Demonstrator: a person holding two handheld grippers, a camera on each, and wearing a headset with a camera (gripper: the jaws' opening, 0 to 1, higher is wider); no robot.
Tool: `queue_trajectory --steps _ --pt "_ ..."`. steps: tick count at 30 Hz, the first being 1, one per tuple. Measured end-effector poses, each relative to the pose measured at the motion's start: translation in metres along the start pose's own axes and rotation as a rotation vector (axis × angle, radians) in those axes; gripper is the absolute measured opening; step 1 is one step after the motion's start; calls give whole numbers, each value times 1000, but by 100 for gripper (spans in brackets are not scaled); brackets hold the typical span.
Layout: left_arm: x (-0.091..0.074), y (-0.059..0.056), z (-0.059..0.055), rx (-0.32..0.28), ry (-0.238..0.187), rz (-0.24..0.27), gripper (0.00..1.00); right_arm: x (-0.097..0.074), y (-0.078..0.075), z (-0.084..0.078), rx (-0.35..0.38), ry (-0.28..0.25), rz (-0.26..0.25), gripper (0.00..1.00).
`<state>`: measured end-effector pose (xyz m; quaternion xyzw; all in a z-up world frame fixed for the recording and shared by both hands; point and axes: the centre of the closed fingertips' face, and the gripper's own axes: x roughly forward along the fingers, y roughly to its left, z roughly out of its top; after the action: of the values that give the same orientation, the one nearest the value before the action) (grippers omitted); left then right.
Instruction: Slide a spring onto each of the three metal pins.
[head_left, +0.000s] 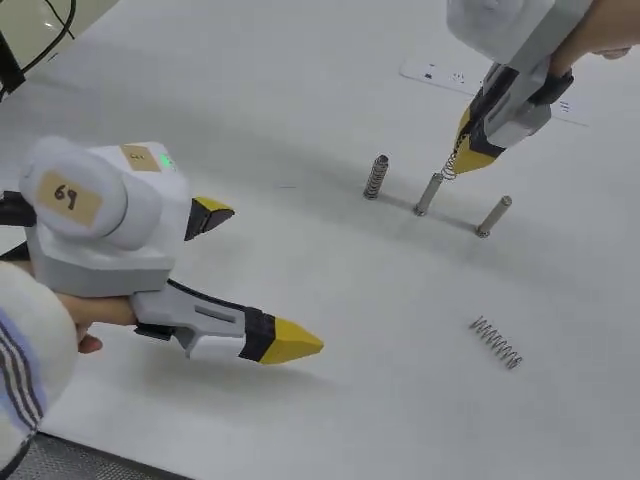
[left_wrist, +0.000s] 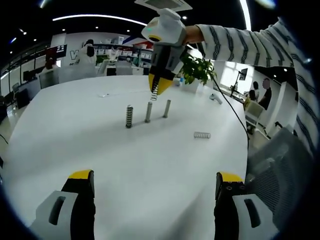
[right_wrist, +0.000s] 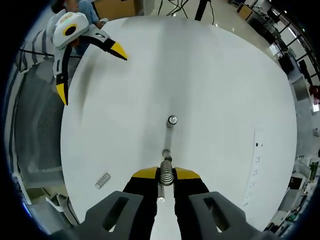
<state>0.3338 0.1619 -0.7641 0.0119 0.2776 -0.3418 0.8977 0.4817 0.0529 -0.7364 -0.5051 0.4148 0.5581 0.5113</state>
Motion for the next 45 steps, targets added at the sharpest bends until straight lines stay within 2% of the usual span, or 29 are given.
queue_trajectory --steps 5,11,19,22,25,30,36,41,45 --pt "-1 3 2 -25 -26 13 98 5 -1 5 -3 -7 13 8" --pt "-1 2 0 -25 -20 11 98 8 -2 5 -21 8 19 8" --pt "-1 2 -2 -40 -12 9 98 10 -2 3 -1 13 22 8" --pt "-1 6 -1 -34 -17 33 98 16 -1 2 -9 23 24 8" --pt "-2 4 1 -44 -24 25 98 21 0 1 -15 30 27 8" --pt "-3 5 -1 -24 -2 27 98 29 2 -1 -33 42 30 8" --pt "-5 7 5 -28 -31 36 98 37 3 -2 -21 50 32 8" --pt "-5 7 3 -23 -15 32 98 49 2 -5 -43 71 30 8" --pt "-5 7 4 -30 -25 30 98 55 0 -5 -39 78 31 8"
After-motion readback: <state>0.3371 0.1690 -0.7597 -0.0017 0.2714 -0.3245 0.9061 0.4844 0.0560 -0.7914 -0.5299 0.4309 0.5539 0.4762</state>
